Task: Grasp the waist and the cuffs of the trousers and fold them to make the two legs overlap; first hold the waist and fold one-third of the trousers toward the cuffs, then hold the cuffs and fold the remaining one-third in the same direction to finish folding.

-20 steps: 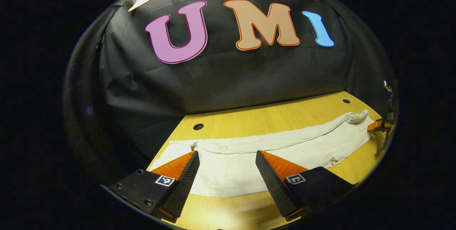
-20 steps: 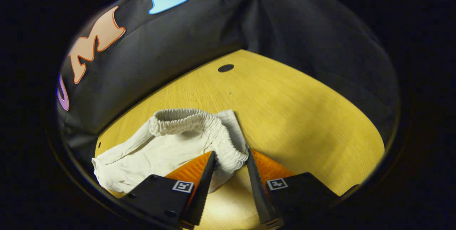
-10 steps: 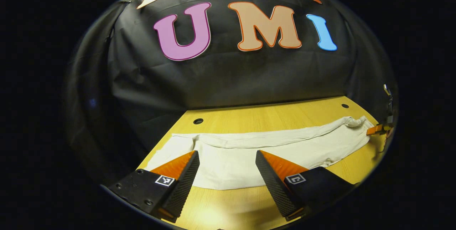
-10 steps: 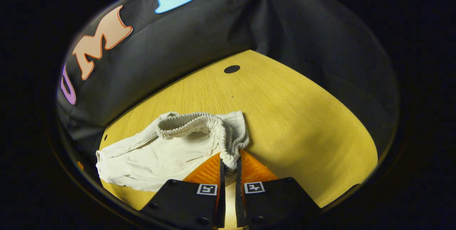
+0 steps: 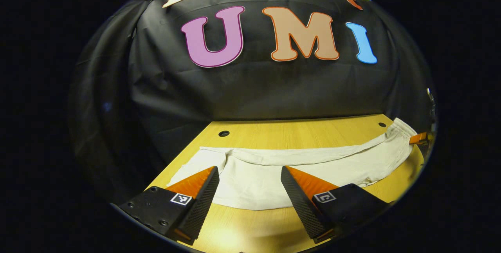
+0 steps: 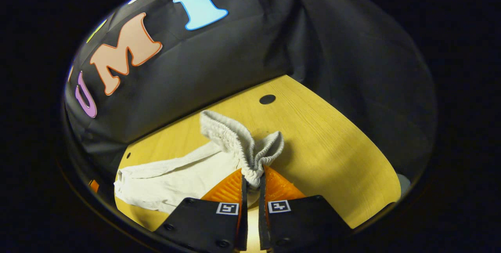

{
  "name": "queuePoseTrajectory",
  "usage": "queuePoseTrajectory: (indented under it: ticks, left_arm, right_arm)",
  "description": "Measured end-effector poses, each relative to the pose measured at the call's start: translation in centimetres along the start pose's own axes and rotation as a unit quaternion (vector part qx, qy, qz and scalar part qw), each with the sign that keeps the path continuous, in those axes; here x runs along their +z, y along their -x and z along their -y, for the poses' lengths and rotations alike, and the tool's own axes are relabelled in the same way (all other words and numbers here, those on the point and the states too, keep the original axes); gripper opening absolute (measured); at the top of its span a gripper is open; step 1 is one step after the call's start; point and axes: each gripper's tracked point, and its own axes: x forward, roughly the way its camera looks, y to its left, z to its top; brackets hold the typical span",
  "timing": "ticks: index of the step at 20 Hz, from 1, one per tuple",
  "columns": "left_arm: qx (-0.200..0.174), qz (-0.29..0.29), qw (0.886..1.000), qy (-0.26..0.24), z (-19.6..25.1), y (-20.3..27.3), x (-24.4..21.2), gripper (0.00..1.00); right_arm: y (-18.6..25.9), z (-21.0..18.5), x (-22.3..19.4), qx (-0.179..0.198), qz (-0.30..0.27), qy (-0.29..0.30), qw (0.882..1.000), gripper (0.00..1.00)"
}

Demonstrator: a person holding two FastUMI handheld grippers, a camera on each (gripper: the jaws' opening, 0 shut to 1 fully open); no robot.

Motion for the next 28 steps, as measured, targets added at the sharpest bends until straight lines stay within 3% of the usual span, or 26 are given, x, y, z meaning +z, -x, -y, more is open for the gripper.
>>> queuePoseTrajectory:
  ticks: [7, 19, 28]
  left_arm:
    - [-0.011, -0.002, 1.000, -0.002, -3.2, -0.9, 0.1, 0.96]
    - [-0.022, -0.013, 0.999, 0.030, -11.2, -3.0, -1.6, 0.96]
    - [-0.029, -0.019, 0.999, 0.011, -15.8, -3.7, -2.6, 0.97]
  right_arm:
    - [1.9, -9.5, 1.6, 0.057, 0.020, 0.024, 0.998, 0.13]
    - [3.1, -23.9, 1.1, 0.096, 0.029, 0.054, 0.993, 0.13]
    - [2.3, -33.4, -6.0, 0.132, -0.004, 0.091, 0.987, 0.13]
